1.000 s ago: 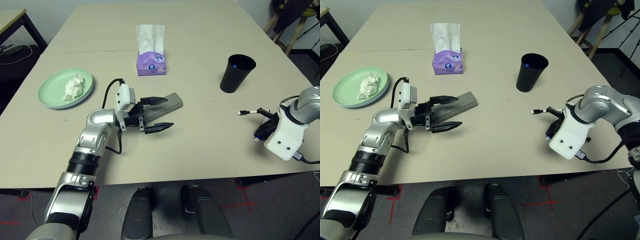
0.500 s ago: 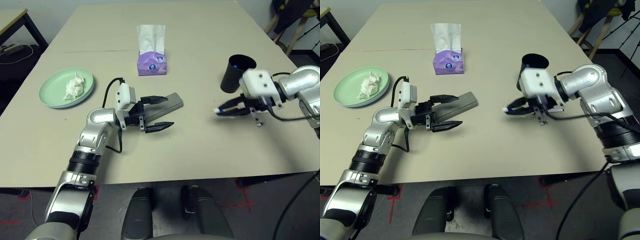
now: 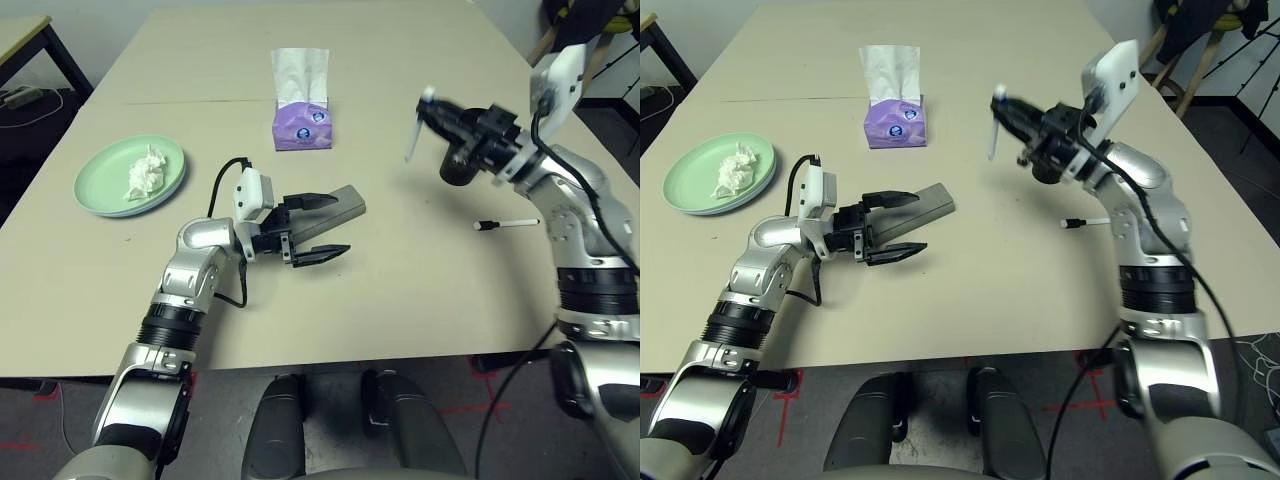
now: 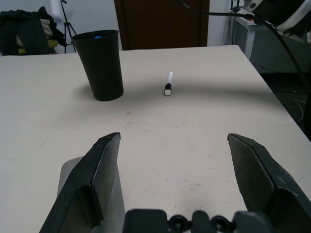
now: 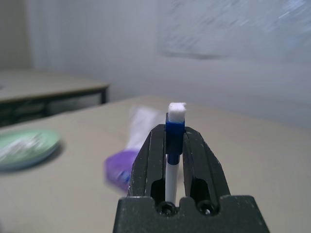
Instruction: Organize and tidy the items on the table.
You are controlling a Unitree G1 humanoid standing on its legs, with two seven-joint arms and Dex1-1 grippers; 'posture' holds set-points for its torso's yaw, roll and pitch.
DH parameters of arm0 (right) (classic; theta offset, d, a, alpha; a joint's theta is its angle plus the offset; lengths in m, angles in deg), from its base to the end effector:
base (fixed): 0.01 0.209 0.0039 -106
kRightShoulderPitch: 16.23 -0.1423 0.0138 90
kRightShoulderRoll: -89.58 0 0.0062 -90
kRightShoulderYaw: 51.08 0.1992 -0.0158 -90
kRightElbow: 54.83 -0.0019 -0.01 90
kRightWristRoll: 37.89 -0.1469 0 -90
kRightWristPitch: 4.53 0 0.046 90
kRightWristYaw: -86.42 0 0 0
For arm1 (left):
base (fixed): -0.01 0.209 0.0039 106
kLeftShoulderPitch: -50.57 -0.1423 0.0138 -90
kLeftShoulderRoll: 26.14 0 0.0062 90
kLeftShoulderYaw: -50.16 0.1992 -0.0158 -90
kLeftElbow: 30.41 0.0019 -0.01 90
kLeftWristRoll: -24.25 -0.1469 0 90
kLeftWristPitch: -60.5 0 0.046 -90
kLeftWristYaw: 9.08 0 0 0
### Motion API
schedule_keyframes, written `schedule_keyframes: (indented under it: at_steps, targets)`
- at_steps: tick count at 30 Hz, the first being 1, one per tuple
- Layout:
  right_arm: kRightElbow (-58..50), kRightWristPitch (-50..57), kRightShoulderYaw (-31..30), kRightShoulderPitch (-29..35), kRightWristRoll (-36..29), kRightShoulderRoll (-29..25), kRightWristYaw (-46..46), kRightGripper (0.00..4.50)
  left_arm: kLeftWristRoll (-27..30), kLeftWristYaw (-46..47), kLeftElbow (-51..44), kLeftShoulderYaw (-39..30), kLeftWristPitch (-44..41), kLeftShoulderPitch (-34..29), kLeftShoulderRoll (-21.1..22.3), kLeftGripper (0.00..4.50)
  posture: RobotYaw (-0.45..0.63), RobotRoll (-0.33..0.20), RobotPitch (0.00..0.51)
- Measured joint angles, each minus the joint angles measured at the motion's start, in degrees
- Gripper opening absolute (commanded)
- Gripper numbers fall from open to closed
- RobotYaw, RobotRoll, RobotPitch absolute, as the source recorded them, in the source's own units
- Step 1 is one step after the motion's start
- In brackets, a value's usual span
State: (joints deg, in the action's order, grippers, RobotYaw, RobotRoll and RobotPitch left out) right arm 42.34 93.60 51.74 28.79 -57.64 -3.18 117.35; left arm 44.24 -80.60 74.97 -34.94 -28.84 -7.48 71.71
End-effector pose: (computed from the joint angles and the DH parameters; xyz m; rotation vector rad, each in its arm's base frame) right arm 0.3221 -0.2070 0.2310 -0.0349 -0.5766 0.5217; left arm 0.3165 0.1971 0.1348 0.2516 -0.1822 -1.3492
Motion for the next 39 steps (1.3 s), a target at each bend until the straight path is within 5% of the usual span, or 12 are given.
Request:
schedule_keyframes:
  at_steps: [11, 27, 39]
  targets:
    - [3.8, -3.9, 1.6, 1.6, 10.0, 3.0, -23.7, 0.31, -0.1, 0.0, 0.2, 0.0, 0.1, 0.0, 0.1, 4.50, 0.06, 0.000, 0.145]
    - [3.8, 12.6, 1.3, 1.7, 8.4, 1.7, -26.7, 0.31, -0.1, 0.0, 0.2, 0.0, 0.0, 0.0, 1.1, 4.50, 0.07, 0.000, 0.147]
    - [4.6, 9.3, 0.2, 1.2, 10.6, -0.6, -25.2, 4.47, -0.1, 0.0, 0.2, 0.0, 0.0, 0.0, 1.3, 4.50, 0.08, 0.000, 0.146]
